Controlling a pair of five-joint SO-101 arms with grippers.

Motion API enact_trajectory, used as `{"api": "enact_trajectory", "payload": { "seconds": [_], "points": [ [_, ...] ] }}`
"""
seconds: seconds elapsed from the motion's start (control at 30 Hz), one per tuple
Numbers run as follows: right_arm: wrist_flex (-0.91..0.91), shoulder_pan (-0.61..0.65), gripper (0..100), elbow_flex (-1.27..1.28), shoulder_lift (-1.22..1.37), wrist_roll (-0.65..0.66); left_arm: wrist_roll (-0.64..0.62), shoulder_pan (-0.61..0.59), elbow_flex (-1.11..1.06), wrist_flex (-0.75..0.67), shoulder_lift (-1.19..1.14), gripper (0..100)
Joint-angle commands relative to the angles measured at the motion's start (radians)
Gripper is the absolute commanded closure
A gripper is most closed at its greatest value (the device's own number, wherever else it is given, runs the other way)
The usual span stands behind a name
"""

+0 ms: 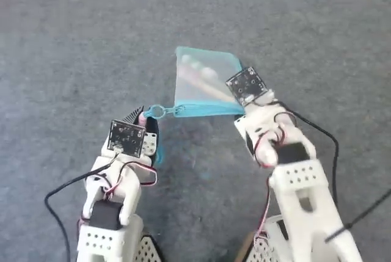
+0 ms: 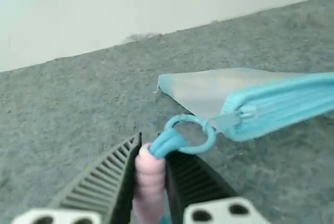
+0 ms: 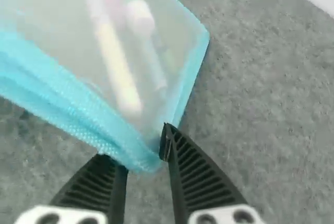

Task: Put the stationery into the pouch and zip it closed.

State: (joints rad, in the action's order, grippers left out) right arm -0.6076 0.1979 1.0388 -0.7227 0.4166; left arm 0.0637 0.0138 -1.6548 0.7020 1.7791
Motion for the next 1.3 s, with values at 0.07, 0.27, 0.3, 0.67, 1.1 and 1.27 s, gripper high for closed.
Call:
{"api": "enact_trajectory", "payload": {
  "seconds": [0.07, 0.27, 0.3, 0.67, 1.1, 1.27],
  "points": [
    [0.027, -0.214, 99.2, -0.153, 0.274, 0.002, 0.008, -0.051, 0.018, -0.034, 0.015, 99],
    [0.025, -0.206, 99.1, -0.215, 0.395, -0.063, 0.008, -0.008, 0.018, -0.029, 0.012, 98],
    [0.024, -0.203, 99.1, -0.213, 0.39, -0.068, 0.008, 0.012, 0.015, -0.026, 0.011, 98],
    [-0.119, -0.133, 98.9, -0.212, 0.265, -0.118, 0.012, 0.262, 0.004, 0.121, 0.015, 79],
    [-0.142, -0.128, 98.9, -0.163, 0.16, -0.167, 0.009, 0.295, 0.079, 0.209, 0.015, 78],
    [-0.14, -0.128, 98.9, -0.161, 0.16, -0.17, 0.009, 0.287, 0.113, 0.239, 0.015, 78]
  ]
}}
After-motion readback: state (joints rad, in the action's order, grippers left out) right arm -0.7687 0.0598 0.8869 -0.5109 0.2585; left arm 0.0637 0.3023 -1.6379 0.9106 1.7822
